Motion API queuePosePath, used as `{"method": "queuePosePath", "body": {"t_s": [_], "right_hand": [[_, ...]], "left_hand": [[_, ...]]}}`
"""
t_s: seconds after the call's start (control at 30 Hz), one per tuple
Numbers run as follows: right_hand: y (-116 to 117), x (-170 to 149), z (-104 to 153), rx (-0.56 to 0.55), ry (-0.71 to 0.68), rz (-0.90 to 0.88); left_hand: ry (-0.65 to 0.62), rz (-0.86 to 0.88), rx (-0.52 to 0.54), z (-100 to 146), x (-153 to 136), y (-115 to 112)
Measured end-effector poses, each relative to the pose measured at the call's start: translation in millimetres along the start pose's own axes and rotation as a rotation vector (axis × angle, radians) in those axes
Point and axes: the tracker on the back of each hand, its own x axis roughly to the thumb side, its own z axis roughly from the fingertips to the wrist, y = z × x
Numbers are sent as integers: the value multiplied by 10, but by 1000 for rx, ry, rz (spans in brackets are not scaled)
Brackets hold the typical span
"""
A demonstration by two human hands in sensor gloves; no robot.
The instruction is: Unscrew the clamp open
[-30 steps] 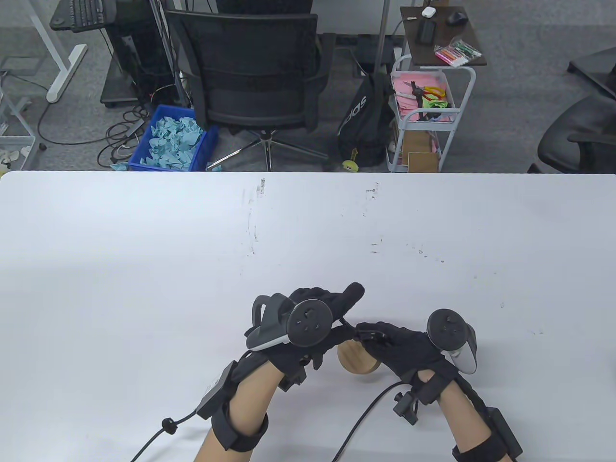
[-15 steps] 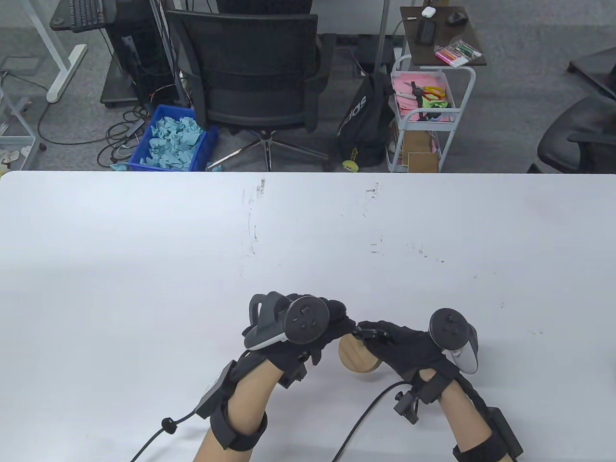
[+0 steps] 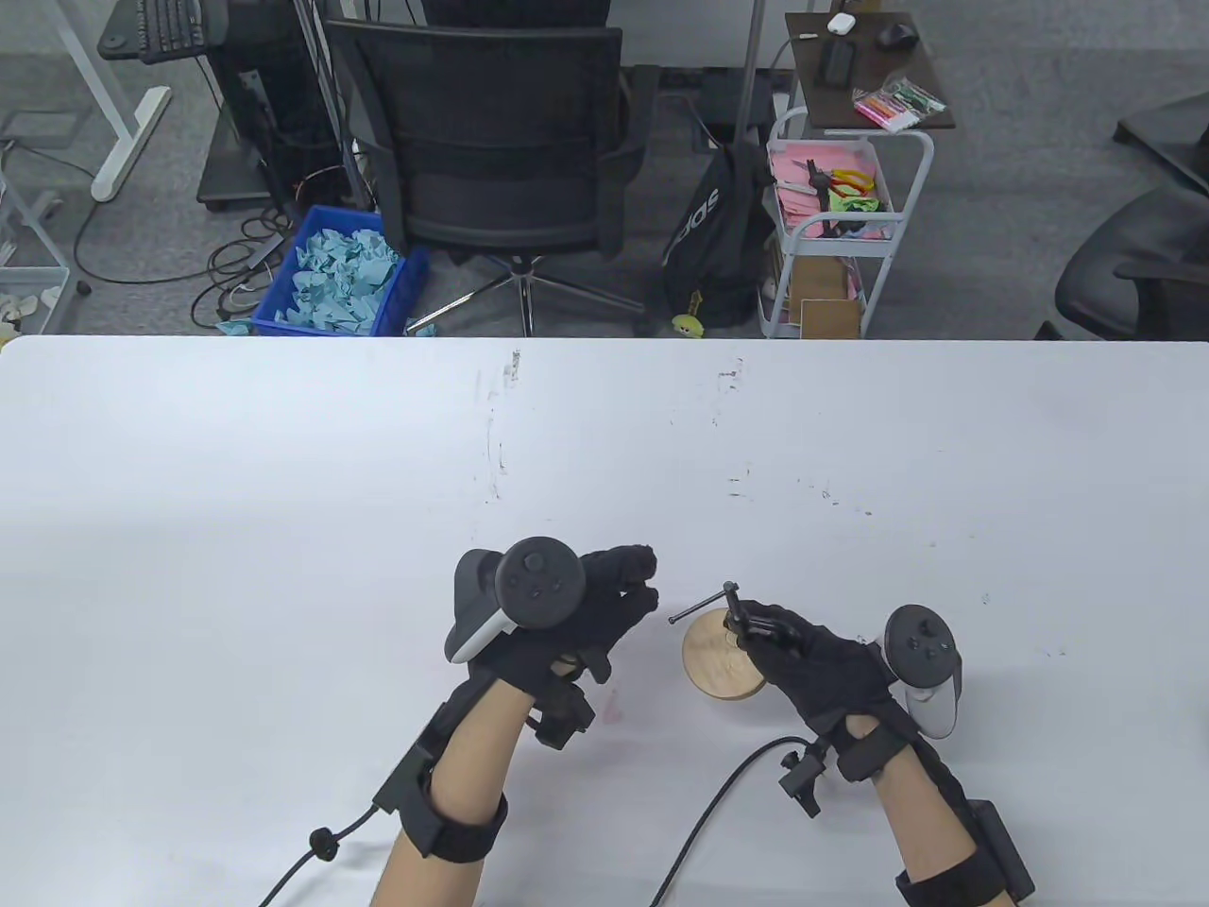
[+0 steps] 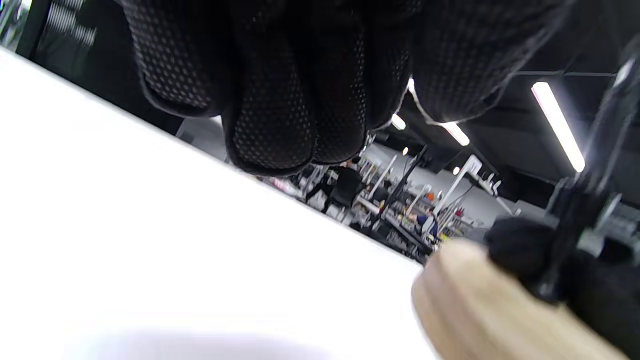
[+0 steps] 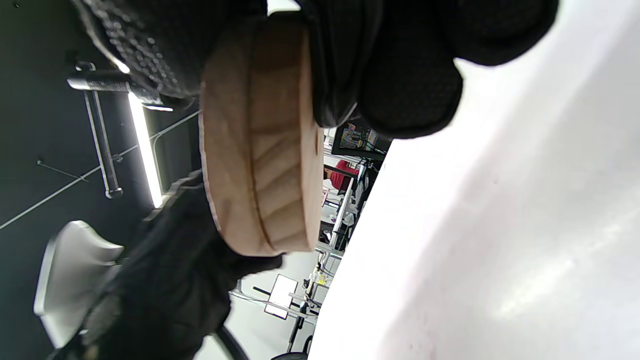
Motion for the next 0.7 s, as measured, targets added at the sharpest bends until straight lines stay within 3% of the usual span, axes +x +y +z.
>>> {"method": "queuePosePath", "body": {"t_s": [0.13,0.33,0.7], "right_hand": [[28,-8,3,7,-5,27],[73,-12,-2,18,-13,15],[137,-47,-2,65,11,-2]], "left_hand": [[37,12,-82,-100,-41,-298],[37,141,-194,-152,-15,-547],[69,314,-364,-183,-71,-698]]}}
